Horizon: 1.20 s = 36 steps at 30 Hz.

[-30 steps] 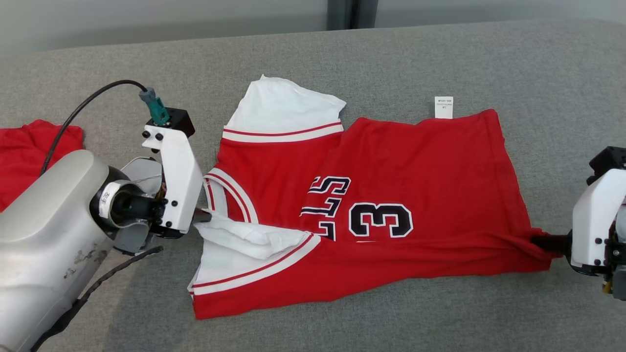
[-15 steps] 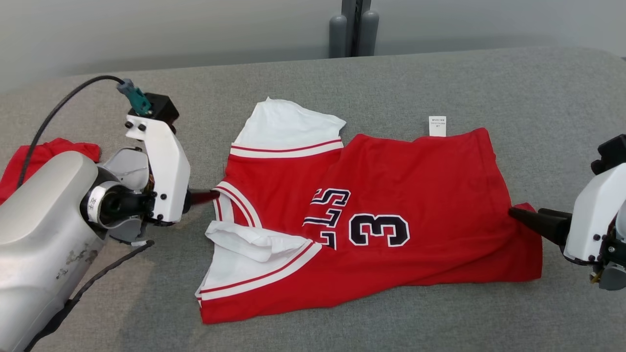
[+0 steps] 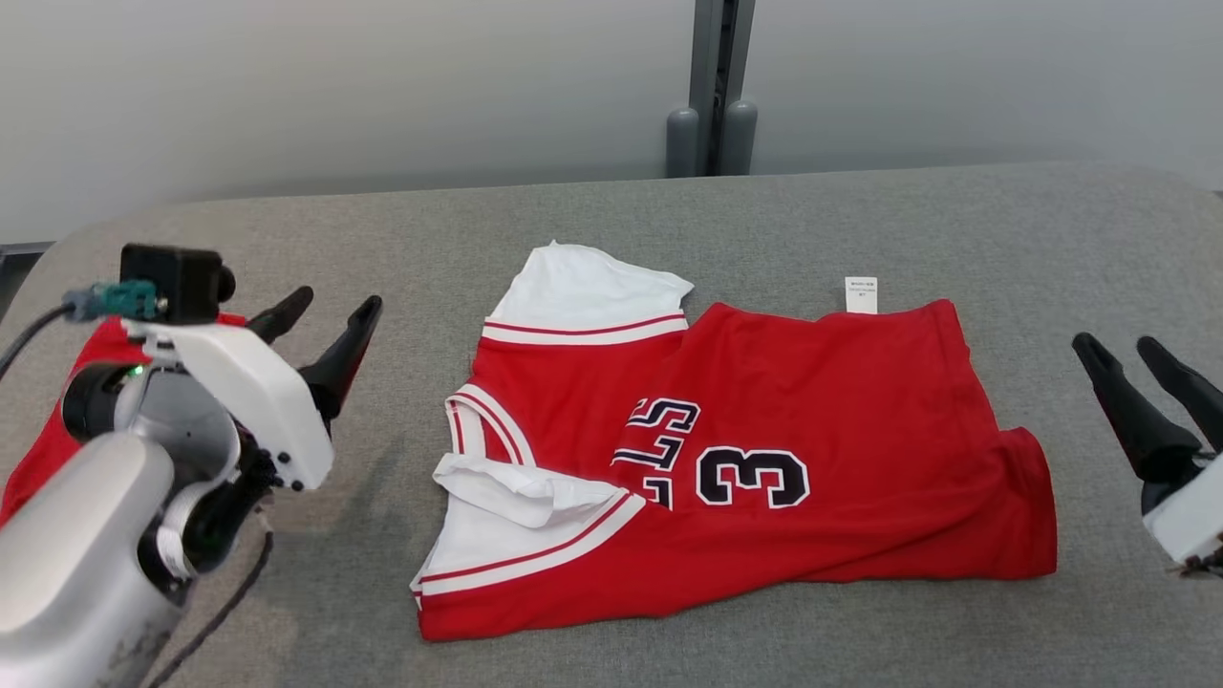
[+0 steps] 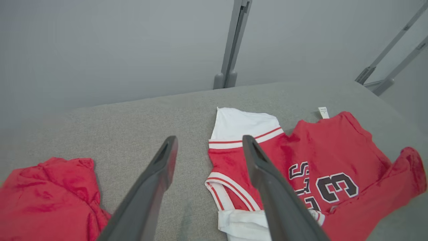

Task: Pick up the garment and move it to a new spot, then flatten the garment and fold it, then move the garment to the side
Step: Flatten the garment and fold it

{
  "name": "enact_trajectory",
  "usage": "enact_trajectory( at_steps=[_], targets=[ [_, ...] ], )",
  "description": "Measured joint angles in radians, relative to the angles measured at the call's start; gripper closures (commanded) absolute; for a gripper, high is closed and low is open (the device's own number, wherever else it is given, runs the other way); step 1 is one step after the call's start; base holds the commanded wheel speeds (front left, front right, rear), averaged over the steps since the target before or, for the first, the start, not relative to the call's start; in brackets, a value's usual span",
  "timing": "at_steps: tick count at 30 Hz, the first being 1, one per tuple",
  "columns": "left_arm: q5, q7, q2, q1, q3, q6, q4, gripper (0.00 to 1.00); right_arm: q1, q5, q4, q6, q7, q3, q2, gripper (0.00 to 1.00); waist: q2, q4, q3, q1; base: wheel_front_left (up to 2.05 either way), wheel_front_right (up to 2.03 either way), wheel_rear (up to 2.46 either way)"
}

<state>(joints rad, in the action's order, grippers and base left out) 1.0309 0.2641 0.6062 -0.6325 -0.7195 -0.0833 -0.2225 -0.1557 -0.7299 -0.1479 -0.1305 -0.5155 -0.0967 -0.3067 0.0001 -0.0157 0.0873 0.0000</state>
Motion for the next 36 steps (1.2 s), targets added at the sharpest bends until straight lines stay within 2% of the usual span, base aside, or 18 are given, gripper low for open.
enact_trajectory(
  at_steps=[3,6,8,13,17,21,30,36],
  targets=[
    [-0.019,-0.135,-0.006,0.102,0.029,-0.053,0.077,0.0,0.068,0.018,-0.005,0.0,0.095,-0.022,0.002,0.0,0.0,0.012,-0.007,0.0,0.0,0.0,0.0],
    [-0.061,-0.226,-0.001,0.186,0.02,-0.077,0.146,0.0,0.141,0.016,-0.002,0.0,0.147,-0.066,0.028,0.0,0.0,0.027,-0.011,0.0001,0.0,0.0,0.0],
    [-0.092,-0.292,-0.004,0.23,0.024,-0.117,0.173,0.0,0.18,0.019,-0.001,0.0,0.178,-0.095,0.037,0.0,0.0,0.036,-0.013,0.0,0.0,0.0,0.0],
    [-0.134,-0.441,-0.047,0.341,0.026,-0.178,0.19,0.0,0.26,0.044,0.003,0.0,0.296,-0.132,0.091,0.0,0.0,0.052,-0.02,0.0,0.0,0.0,0.0],
    [-0.161,-0.502,-0.068,0.4,0.057,-0.224,0.178,0.0,0.3,0.083,0.023,0.0,0.417,-0.114,0.121,0.0,0.0,0.057,-0.028,0.0,0.0,0.0,0.0],
    [-0.176,-0.522,-0.123,0.493,0.092,-0.235,0.193,0.0,0.339,0.133,0.086,0.0,0.502,-0.079,0.122,0.0,0.0,0.054,-0.026,0.0,0.0,0.0,0.0],
    [-0.2,-0.517,-0.15,0.521,0.101,-0.196,0.184,0.0,0.318,0.151,0.165,0.0,0.497,-0.037,0.093,0.0,0.0,0.055,-0.011,0.0,0.0,0.0,0.0],
    [-0.145,-0.349,-0.145,0.504,0.043,-0.163,0.147,0.0,0.262,0.128,0.256,0.0,0.404,0.01,0.056,0.0,0.0,0.058,0.004,0.0,0.0,0.0,0.0]
  ],
)
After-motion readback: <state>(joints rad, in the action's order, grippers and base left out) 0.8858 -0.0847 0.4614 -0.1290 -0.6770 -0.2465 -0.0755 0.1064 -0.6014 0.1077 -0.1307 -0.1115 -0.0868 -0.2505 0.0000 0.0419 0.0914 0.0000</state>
